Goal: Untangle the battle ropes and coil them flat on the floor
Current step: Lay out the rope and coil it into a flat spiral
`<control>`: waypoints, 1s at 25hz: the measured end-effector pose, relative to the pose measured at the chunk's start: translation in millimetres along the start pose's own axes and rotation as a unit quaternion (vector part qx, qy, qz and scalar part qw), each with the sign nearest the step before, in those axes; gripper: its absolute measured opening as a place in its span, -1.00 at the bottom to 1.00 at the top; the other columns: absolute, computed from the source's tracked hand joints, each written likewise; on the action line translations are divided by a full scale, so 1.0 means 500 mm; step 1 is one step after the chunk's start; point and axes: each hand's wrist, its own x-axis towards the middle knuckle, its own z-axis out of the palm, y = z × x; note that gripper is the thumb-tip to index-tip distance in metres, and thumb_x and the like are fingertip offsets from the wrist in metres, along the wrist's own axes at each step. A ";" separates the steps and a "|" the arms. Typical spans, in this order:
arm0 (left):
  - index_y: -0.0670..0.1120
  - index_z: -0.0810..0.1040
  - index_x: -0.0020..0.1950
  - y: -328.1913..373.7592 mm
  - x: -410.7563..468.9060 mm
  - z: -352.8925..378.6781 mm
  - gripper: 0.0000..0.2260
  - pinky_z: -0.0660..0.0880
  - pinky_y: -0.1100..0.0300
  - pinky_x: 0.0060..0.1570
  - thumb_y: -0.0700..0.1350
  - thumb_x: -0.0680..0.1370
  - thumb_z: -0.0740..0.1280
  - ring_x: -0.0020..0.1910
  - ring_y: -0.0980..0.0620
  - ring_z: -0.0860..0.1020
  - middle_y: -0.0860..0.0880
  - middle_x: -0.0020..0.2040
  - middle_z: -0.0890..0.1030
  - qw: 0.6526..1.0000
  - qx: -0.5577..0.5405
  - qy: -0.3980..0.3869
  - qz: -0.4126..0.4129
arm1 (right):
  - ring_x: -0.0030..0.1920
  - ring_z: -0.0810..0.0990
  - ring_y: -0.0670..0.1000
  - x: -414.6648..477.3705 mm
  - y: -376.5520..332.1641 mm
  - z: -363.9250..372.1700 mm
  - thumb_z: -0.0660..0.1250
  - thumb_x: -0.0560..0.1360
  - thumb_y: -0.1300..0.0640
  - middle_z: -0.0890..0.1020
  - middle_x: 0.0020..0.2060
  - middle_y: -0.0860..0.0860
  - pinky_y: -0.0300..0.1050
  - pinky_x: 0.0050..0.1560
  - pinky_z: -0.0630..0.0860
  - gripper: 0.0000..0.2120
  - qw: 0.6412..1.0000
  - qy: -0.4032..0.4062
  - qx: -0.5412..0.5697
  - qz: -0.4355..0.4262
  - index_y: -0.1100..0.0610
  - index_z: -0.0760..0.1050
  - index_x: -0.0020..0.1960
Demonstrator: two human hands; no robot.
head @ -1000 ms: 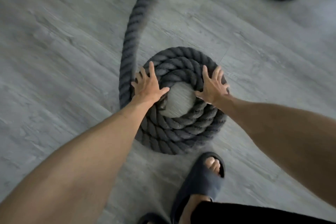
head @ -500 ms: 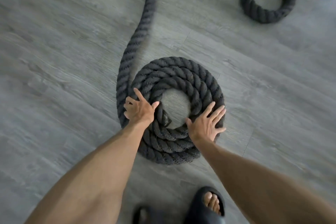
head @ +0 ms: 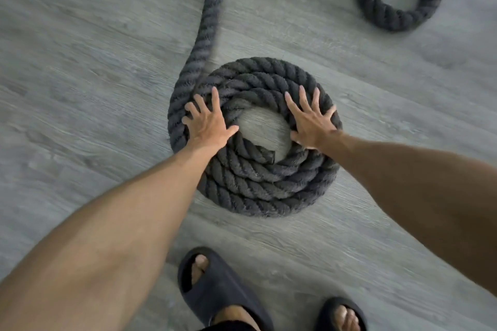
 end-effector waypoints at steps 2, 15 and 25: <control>-0.03 -0.14 0.61 -0.014 0.013 0.000 -0.05 0.29 -0.29 0.26 0.36 0.46 0.30 0.45 -0.39 0.10 -0.32 0.55 -0.01 1.000 0.025 0.004 -0.004 | 0.58 -0.33 0.23 0.003 -0.015 -0.016 0.41 0.53 0.10 -0.28 0.61 0.06 0.60 0.40 -0.10 -0.01 0.999 0.035 0.029 0.012 -0.07 -0.29 0.63; -0.06 -0.24 0.60 -0.021 0.089 -0.074 0.17 0.06 -0.41 0.38 0.30 0.32 0.49 0.53 -0.35 0.01 -0.37 0.55 -0.02 0.999 0.008 0.014 0.045 | 0.53 -0.13 0.48 -0.022 -0.111 0.029 0.44 0.47 -0.18 -0.31 0.54 0.33 0.54 0.36 0.18 0.11 0.915 -0.008 0.200 0.350 -0.01 -0.35 0.61; 0.17 -0.20 0.59 0.026 0.387 -0.133 -0.07 -0.12 -0.51 0.37 0.43 0.42 0.27 0.56 -0.32 -0.14 -0.25 0.59 -0.06 0.986 -0.013 0.106 0.128 | 0.55 -0.14 0.43 0.367 0.095 -0.244 0.44 0.47 -0.17 -0.28 0.58 0.22 0.47 0.43 0.16 0.06 0.997 0.024 -0.013 0.076 -0.10 -0.30 0.62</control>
